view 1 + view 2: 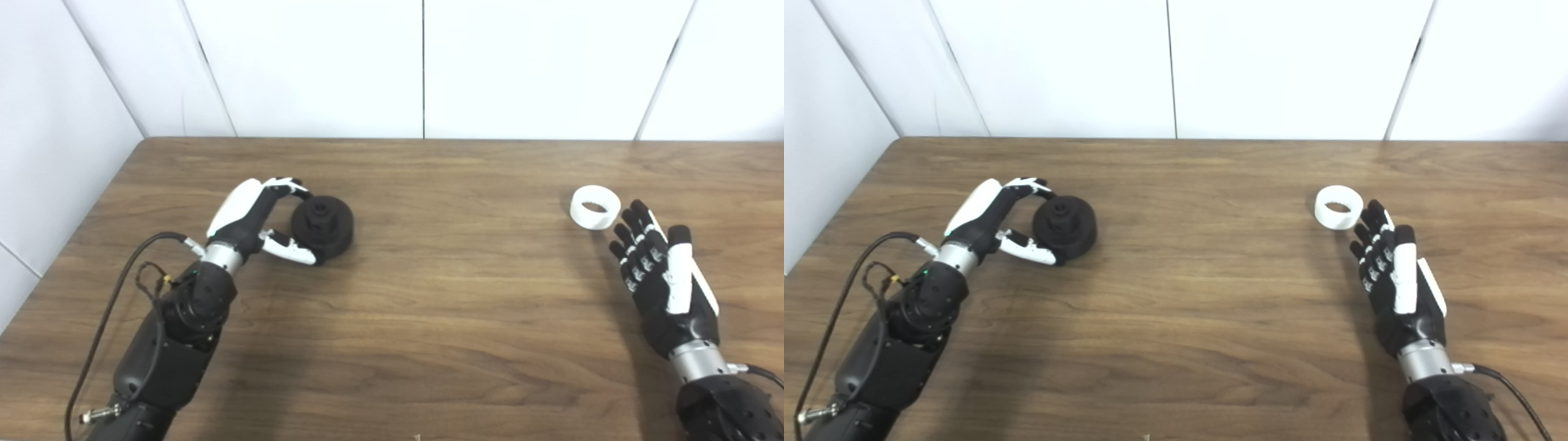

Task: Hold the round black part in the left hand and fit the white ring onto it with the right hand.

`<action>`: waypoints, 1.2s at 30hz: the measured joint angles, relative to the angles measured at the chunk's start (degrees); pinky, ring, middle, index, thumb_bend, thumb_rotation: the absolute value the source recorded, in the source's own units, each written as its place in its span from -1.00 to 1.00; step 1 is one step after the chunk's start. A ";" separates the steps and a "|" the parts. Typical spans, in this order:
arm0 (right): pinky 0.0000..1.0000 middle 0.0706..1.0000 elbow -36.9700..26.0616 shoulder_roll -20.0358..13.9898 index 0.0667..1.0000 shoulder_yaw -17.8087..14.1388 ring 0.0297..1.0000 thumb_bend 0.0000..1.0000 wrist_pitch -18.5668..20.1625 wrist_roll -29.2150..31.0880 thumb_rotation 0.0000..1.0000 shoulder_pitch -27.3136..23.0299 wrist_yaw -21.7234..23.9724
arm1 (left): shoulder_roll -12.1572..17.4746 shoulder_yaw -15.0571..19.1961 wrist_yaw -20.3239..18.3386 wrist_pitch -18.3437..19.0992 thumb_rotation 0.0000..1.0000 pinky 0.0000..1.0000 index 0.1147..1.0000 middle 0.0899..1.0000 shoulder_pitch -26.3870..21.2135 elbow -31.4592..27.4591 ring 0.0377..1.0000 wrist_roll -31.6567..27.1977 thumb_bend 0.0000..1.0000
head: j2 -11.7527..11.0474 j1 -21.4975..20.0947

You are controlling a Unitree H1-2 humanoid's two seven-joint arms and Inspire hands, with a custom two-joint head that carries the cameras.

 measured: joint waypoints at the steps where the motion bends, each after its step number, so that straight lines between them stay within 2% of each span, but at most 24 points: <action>1: 1.00 1.00 -0.04 0.02 1.00 0.02 1.00 0.40 0.01 -0.08 1.00 0.10 -0.04 | -0.33 -0.40 -0.33 0.13 -0.66 0.79 0.16 0.78 0.00 -0.61 0.94 0.16 0.72 | 0.09 -0.17; 10: 1.00 1.00 -0.87 0.04 1.00 0.09 1.00 0.41 0.27 -0.16 1.00 0.83 -0.05 | -2.36 -4.57 -3.41 1.01 -0.69 0.75 0.17 0.79 1.31 -6.76 0.94 2.91 0.73 | 0.44 -0.61; 16: 1.00 1.00 -0.94 0.06 1.00 0.16 1.00 0.40 0.53 -0.50 1.00 0.92 -0.11 | -3.66 -7.66 -5.74 1.09 -0.59 0.76 0.17 0.79 4.13 -10.64 0.94 4.31 0.74 | 0.62 -1.05; 29: 1.00 1.00 -2.19 0.19 1.00 0.11 1.00 0.39 1.60 -0.96 1.00 1.03 -0.23 | -6.99 -10.83 -6.22 -0.80 -0.53 0.79 0.17 0.80 10.38 -15.85 0.94 5.77 0.75 | 0.88 -2.02; 36: 1.00 1.00 -2.19 0.18 1.00 0.15 1.00 0.41 1.61 -0.97 1.00 0.58 -0.19 | -8.61 -11.76 -5.80 -3.28 -0.55 0.83 0.16 0.80 13.02 -17.16 0.94 7.26 0.75 | 0.88 -2.46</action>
